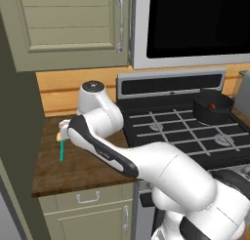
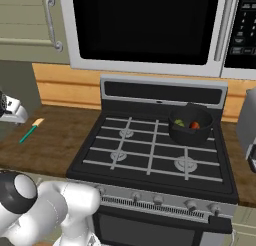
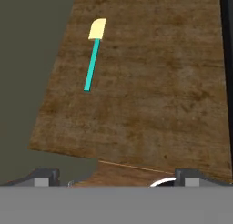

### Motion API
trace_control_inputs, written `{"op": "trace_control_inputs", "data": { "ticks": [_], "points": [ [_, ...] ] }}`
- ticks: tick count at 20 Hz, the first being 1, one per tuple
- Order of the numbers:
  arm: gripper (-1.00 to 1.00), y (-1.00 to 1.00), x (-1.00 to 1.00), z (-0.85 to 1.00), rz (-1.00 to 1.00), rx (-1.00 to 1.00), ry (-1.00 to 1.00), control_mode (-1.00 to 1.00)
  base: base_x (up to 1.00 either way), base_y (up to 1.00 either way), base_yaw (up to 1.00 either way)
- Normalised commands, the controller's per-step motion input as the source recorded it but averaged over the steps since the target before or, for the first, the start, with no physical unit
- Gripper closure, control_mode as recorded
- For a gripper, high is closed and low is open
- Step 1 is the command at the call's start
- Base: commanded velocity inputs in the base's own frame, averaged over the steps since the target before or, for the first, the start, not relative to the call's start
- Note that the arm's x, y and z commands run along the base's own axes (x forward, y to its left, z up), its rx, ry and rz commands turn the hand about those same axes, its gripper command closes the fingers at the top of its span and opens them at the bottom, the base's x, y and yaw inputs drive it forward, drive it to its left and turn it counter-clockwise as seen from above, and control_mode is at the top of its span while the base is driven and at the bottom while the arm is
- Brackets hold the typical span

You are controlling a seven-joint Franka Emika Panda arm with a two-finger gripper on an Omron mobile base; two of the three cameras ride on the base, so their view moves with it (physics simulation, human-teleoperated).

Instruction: Put the bell pepper and lime in the pot. Retrieve the spatula and lightly stir the vegetables in the pot.

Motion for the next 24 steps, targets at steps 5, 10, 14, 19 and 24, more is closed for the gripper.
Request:
{"op": "trace_control_inputs", "data": {
  "ticks": [5, 10, 14, 19, 24],
  "points": [
    [-1.0, 0.45, 0.42, -0.41, 0.0, 0.0, 0.03, -1.0, 0.0, 0.0, 0.0],
    [-1.0, 0.32, 0.36, -0.29, -0.04, -0.03, 0.1, -1.0, 0.0, 0.0, 0.0],
    [-1.0, 0.17, 0.34, -0.31, -0.04, -0.04, 0.15, -1.0, 0.0, 0.0, 0.0],
    [-1.0, 0.14, 0.24, -0.22, -0.01, -0.05, 0.09, -1.0, 0.0, 0.0, 0.0],
    [-1.0, 0.32, 0.05, -0.27, -0.02, -0.08, 0.03, -1.0, 0.0, 0.0, 0.0]
  ]
}}
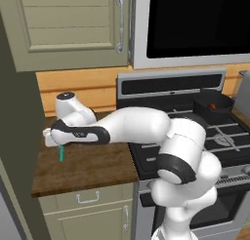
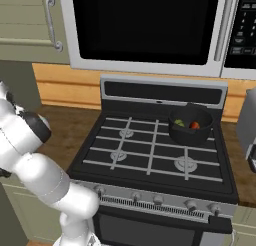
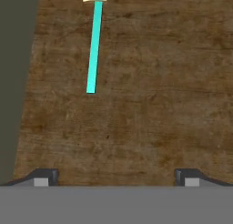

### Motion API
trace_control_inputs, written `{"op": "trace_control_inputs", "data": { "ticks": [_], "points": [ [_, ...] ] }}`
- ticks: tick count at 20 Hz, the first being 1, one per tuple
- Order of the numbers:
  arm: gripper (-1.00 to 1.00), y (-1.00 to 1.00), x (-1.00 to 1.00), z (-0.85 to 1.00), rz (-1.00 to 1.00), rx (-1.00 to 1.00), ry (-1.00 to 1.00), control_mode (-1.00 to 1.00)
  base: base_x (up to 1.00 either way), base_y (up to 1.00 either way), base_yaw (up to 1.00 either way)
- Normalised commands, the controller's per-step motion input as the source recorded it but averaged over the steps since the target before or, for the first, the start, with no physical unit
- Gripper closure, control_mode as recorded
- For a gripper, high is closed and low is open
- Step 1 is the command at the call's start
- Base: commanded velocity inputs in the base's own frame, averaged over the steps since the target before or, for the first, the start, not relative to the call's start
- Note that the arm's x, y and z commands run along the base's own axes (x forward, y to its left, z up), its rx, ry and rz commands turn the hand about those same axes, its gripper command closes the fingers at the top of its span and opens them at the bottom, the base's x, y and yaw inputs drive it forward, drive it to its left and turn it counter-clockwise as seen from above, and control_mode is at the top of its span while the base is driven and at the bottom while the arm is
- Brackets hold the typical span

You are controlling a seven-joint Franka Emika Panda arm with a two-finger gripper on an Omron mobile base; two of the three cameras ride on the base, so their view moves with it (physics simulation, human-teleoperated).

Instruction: Put the bell pepper and lime in the pot. Retrieve the spatula and lightly stir the vegetables in the pot.

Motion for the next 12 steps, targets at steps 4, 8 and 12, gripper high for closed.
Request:
{"op": "trace_control_inputs", "data": {
  "ticks": [4, 8, 12],
  "points": [
    [-1.0, 0.09, 0.06, -0.34, 0.0, -0.04, 0.01, -1.0, 0.0, 0.0, 0.0],
    [-1.0, 0.0, 0.02, -0.3, 0.0, 0.0, 0.0, -1.0, 0.0, 0.0, 0.0],
    [-1.0, 0.02, 0.2, -0.31, 0.0, 0.0, 0.0, -1.0, 0.0, 0.0, 0.0]
  ]
}}
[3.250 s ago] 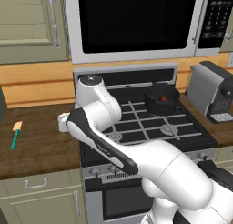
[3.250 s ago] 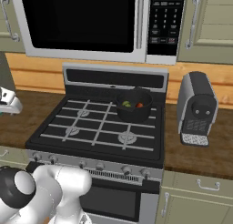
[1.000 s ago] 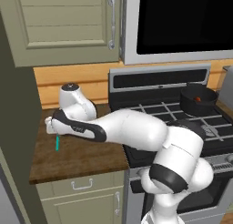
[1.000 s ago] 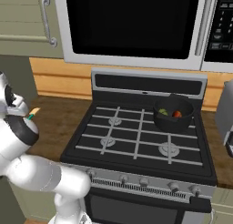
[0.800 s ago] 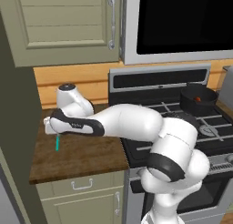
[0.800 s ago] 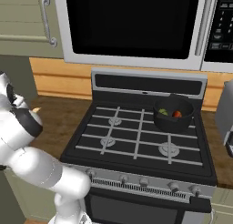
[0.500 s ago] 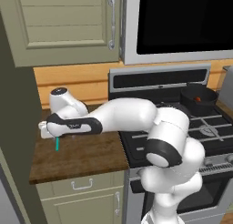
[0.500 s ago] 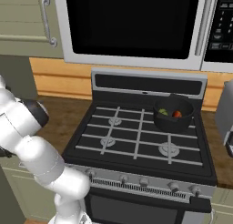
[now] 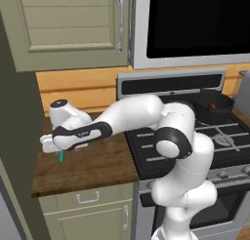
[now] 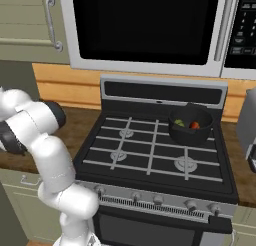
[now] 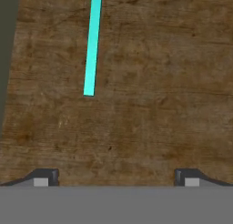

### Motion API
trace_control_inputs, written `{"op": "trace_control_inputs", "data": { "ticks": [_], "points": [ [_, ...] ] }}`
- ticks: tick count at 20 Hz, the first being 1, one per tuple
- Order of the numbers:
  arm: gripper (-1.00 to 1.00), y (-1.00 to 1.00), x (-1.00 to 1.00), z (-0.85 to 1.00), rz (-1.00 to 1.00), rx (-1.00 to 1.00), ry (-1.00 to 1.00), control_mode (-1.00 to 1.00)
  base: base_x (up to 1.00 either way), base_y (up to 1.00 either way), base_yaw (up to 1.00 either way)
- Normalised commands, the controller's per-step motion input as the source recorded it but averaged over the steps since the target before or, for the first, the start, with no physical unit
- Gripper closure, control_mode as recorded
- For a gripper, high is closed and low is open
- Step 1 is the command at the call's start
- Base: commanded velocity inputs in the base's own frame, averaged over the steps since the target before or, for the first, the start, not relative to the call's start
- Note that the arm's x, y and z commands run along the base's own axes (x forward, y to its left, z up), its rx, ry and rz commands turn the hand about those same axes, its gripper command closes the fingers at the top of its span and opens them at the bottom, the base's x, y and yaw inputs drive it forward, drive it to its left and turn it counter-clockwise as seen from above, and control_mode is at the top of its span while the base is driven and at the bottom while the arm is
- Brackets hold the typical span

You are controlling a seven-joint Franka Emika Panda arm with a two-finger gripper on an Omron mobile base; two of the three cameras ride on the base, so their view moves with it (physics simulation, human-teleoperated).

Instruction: Put the bell pepper and lime in the pot. Retrieve the spatula and lightly stir the vegetables in the pot.

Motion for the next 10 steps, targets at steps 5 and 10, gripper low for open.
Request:
{"op": "trace_control_inputs", "data": {
  "ticks": [5, 10],
  "points": [
    [-1.0, 0.08, 0.31, -0.36, 0.0, 0.0, 0.0, -1.0, 0.0, 0.0, 0.0],
    [-1.0, 0.27, 0.28, -0.2, 0.0, 0.0, 0.0, -1.0, 0.0, 0.0, 0.0]
  ]
}}
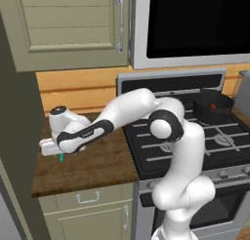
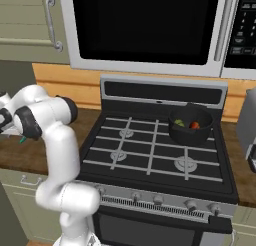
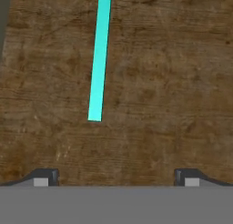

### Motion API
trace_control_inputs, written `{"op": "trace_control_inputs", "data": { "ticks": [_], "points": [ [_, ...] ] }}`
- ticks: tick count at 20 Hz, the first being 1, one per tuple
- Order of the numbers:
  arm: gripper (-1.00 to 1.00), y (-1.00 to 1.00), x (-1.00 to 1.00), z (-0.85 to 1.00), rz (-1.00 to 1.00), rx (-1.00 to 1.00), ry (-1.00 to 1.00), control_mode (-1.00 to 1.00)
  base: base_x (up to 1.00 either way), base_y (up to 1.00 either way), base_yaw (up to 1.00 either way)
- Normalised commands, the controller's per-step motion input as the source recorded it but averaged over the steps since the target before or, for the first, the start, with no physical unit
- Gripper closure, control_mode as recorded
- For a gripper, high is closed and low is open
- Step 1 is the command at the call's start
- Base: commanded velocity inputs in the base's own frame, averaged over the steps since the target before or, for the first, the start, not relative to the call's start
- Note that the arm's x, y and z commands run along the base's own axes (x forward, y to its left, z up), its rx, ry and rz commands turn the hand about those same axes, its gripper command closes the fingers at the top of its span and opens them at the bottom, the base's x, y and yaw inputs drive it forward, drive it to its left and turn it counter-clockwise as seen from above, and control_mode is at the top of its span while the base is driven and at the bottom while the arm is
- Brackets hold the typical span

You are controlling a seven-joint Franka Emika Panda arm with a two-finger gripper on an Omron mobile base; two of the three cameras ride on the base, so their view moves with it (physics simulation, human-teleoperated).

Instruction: Put the bell pepper and lime in the pot. Retrieve the spatula and lightly stir the vegetables in the pot.

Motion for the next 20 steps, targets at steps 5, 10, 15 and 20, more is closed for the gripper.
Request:
{"op": "trace_control_inputs", "data": {
  "ticks": [5, 10, 15, 20],
  "points": [
    [-1.0, 0.18, 0.26, -0.23, 0.0, 0.0, 0.0, -1.0, 0.0, 0.0, 0.0],
    [-1.0, 0.06, 0.16, -0.3, 0.0, 0.0, 0.0, -1.0, 0.0, 0.0, 0.0],
    [-1.0, -0.08, 0.04, -0.43, 0.0, 0.0, 0.0, -1.0, 0.0, 0.0, 0.0],
    [-1.0, 0.0, 0.29, -0.19, 0.0, 0.0, 0.0, -1.0, 0.0, 0.0, 0.0]
  ]
}}
